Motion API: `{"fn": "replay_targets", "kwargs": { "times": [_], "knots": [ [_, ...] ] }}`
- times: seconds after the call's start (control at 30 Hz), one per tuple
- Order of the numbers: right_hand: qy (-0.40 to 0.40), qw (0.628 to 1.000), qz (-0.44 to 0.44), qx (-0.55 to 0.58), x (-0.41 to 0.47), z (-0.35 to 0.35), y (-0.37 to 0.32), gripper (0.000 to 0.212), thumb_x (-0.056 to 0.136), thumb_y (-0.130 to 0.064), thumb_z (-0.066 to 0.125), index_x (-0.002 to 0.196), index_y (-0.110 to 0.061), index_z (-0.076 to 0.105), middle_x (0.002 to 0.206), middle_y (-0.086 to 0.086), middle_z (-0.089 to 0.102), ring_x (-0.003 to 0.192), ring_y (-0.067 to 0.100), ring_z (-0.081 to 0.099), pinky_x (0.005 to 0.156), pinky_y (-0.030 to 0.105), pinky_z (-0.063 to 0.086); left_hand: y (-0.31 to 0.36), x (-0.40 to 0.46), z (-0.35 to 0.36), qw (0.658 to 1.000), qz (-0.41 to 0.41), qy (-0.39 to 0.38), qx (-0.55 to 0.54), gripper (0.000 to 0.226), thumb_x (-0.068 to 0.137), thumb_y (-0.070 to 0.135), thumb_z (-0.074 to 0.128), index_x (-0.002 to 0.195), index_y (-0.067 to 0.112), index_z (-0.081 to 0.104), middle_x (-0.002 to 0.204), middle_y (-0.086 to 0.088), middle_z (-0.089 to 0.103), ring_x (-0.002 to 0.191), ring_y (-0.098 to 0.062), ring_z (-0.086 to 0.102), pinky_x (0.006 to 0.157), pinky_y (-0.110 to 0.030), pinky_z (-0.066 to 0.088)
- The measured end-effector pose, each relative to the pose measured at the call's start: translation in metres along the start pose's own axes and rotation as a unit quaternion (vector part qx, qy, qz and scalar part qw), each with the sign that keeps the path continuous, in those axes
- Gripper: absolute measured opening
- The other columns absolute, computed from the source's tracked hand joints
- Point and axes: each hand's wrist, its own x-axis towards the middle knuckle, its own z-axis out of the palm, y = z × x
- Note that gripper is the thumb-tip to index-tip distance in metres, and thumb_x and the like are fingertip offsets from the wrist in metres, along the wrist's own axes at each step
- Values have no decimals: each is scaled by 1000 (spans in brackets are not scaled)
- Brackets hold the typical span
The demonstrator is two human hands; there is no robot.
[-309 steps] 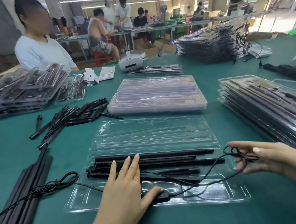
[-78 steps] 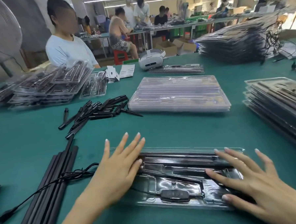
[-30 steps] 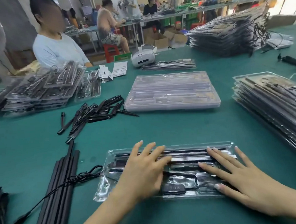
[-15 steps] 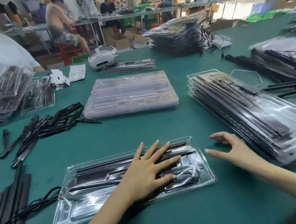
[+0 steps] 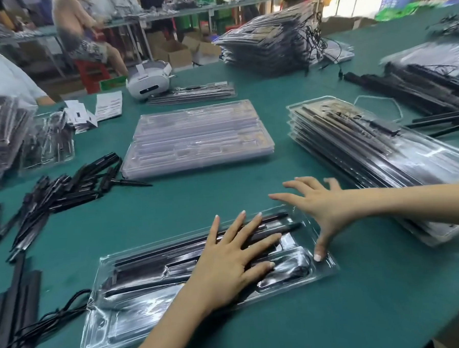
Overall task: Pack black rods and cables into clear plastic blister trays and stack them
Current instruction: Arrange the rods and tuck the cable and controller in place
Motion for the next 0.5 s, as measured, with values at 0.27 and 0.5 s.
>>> {"fn": "replay_targets", "kwargs": {
  "times": [0.27,0.5],
  "knots": [
    [-18,997,-73,-35,11,-9,-2,139,45,-61,86,146,-50,-8,156,-13,-2,143,14,-3,105,73,13,-2,1,2,1000,1,8,-8,49,92,67,9,138,65,-7,154,22,-21,139,-4,-31,111,-45,-24],
    [-32,996,-85,-26,14,-6,1,137,46,-65,84,148,-47,-5,153,-17,4,141,15,12,108,62,18,0,0,0,1000,0,6,-17,50,89,68,4,138,65,-8,154,22,-21,138,-3,-32,111,-44,-26]
  ]
}}
